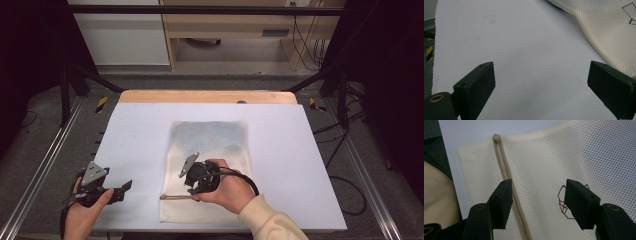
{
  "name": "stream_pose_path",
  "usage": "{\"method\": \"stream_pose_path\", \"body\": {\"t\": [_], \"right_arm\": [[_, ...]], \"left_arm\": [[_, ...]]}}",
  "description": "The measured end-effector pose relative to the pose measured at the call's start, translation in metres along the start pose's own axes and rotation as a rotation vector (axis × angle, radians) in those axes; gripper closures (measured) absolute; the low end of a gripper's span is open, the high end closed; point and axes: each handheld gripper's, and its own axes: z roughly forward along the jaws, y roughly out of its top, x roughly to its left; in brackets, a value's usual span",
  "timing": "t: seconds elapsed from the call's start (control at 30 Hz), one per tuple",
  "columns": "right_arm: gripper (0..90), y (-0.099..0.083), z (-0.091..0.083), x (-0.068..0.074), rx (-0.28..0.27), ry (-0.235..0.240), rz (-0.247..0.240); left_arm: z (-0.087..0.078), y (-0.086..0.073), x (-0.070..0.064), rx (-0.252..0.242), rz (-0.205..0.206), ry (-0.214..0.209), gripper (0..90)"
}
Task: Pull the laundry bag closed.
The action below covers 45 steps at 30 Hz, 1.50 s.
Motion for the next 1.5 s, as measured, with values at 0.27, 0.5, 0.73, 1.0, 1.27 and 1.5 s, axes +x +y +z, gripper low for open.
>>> {"method": "stream_pose_path", "body": {"t": [0.27, 0.5, 0.73, 1.0, 1.27, 1.5], "right_arm": [[44.7, 0.011, 0.01, 0.005, 0.019, 0.031, -0.039], [55.9, 0.021, 0.017, 0.008, 0.018, 0.044, -0.072], [60.8, 0.027, 0.025, 0.01, 0.036, 0.076, -0.082], [67.8, 0.037, 0.033, 0.014, 0.043, 0.118, -0.097], [71.9, 0.043, 0.037, 0.019, 0.025, 0.156, -0.096], [71.5, 0.052, 0.051, 0.025, 0.031, 0.191, -0.105]], "left_arm": [[0.0, 0.0, 0.002, 0.004, -0.001, 0.005, 7.5], [0.0, 0.0, 0.003, 0.013, -0.009, 0.0, 8.6], [-0.001, 0.0, 0.004, 0.011, -0.007, 0.007, 8.6], [0.0, 0.0, 0.005, 0.013, -0.012, 0.015, 8.7], [-0.001, 0.0, 0.006, 0.017, -0.018, 0.015, 9.6], [-0.004, 0.0, 0.008, 0.004, -0.027, 0.019, 11.2]]}}
